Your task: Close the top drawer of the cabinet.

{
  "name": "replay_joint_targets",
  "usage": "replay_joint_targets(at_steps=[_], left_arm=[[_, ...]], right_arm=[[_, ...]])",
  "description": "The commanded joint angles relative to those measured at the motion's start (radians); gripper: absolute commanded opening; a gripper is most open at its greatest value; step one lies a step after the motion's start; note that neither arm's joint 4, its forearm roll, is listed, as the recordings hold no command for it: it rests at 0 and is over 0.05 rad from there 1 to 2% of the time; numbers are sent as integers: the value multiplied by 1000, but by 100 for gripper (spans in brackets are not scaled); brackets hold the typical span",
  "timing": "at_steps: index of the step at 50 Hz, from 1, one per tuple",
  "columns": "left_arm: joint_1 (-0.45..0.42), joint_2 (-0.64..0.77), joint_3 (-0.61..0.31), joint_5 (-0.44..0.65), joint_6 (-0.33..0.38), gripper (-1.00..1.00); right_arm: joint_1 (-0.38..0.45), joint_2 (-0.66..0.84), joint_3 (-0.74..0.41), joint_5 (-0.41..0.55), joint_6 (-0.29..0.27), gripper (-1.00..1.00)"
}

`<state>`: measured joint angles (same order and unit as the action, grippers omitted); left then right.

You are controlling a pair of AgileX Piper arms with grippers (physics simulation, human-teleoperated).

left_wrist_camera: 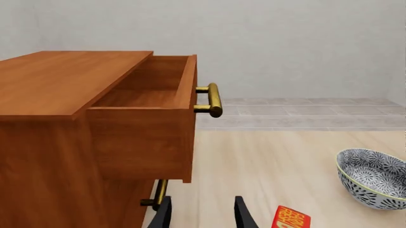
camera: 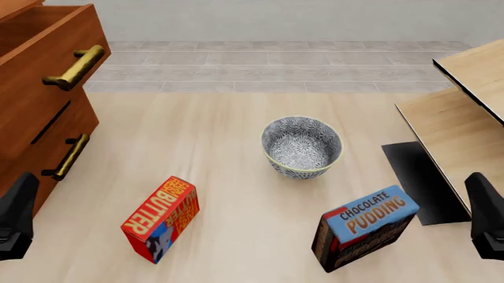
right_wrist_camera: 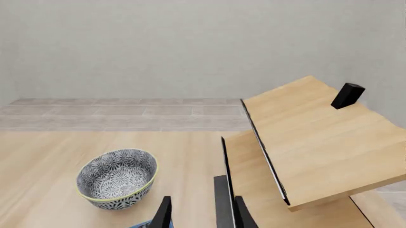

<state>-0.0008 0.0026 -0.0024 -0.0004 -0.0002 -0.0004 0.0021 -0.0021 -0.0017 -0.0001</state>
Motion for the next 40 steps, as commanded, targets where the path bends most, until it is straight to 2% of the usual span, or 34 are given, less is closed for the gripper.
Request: replay_joint_targets(at_steps=[1, 13, 14, 18, 24, 28, 30, 36, 40], left_arm=[[-10, 0, -9, 2, 6, 100], [-6, 0, -25, 10, -2, 100], [-7, 0, -29, 12, -4, 100], [-11, -1, -42, 24, 1, 100], [-29, -1, -53, 25, 71, 100], [-42, -1, -63, 35, 71, 100], [-56, -1, -66, 34, 94, 100], [-69, 2, -68, 41, 129, 100], [-78, 0, -77, 49, 124, 100]], right_arm=[[0, 0, -7, -3, -1, 100], [-7, 7, -13, 13, 26, 100], [-27, 70, -10, -21, 14, 100], [-14, 62, -12, -14, 29, 100], [-9, 40, -6, 2, 24, 100], [-5, 16, -8, 18, 14, 100], [-6, 0, -10, 14, -4, 100], [3, 0, -17, 28, -5, 100], [1, 5, -14, 27, 1, 100]])
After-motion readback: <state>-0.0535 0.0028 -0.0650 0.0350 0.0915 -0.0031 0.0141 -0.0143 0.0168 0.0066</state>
